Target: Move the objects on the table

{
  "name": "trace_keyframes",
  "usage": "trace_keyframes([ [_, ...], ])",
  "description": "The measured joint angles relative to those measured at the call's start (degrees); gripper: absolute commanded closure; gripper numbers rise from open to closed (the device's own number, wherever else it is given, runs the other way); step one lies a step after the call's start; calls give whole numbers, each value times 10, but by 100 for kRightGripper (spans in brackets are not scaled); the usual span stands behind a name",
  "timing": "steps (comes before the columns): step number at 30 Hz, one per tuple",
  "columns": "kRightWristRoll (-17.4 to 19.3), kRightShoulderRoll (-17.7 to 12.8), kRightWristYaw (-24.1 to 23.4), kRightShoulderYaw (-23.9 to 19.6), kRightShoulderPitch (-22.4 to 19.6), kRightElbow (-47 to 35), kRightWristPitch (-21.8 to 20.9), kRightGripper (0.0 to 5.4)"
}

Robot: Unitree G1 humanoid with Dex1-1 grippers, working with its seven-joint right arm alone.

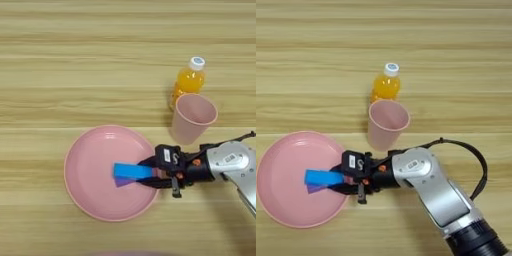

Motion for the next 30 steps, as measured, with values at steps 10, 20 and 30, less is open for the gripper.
trace_keyframes([
  [10, 34, 2, -10, -55, -19, -11, 4, 399],
  [20, 90, -1, -9, -119, -22, -33, 14, 399],
  [30, 150, -19, -11, -206, -24, -60, 26, 399],
])
